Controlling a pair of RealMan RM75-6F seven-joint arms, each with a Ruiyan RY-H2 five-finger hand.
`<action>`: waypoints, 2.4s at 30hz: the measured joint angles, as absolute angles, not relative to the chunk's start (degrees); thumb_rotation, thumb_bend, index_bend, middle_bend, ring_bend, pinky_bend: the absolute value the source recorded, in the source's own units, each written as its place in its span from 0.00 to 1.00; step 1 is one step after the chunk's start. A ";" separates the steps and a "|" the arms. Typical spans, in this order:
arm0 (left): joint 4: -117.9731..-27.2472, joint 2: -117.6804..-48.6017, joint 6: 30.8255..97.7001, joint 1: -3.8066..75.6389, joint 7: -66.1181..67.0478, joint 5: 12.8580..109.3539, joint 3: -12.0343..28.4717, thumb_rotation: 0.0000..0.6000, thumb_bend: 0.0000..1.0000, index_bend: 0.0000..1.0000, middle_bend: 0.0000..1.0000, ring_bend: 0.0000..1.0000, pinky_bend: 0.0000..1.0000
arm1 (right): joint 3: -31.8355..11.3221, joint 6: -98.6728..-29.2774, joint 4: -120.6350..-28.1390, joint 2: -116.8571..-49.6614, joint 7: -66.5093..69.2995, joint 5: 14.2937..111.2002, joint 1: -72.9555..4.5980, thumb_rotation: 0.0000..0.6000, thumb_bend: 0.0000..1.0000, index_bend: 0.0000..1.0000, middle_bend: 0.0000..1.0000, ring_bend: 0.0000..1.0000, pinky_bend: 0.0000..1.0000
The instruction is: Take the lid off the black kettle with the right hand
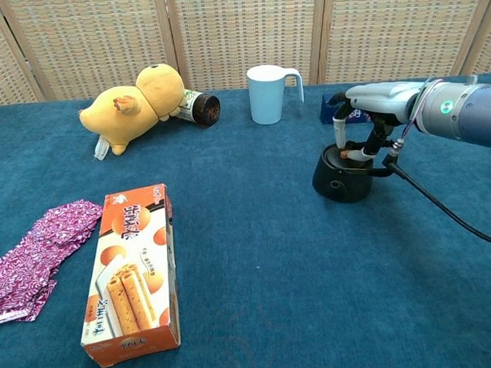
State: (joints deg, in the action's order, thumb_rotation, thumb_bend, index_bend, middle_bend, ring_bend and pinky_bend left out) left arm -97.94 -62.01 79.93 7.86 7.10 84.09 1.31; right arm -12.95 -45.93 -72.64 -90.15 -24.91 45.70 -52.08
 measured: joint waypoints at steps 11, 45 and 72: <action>-97.97 -61.93 79.86 7.91 6.80 83.94 1.34 1.00 0.21 0.00 0.00 0.00 0.00 | -12.32 -45.78 -71.45 -90.76 -25.34 45.43 -52.48 1.00 0.52 0.52 0.03 0.00 0.00; -98.23 -61.20 80.54 7.69 5.15 85.16 0.91 1.00 0.21 0.00 0.00 0.00 0.00 | -13.68 -50.86 -84.54 -83.69 -23.50 50.77 -50.95 1.00 0.55 0.64 0.08 0.00 0.00; -99.41 -60.62 83.50 6.31 5.08 89.07 -0.35 1.00 0.21 0.00 0.00 0.00 0.00 | 2.78 -56.04 -89.82 -82.53 -22.90 78.84 -40.82 1.00 0.51 0.40 0.02 0.00 0.00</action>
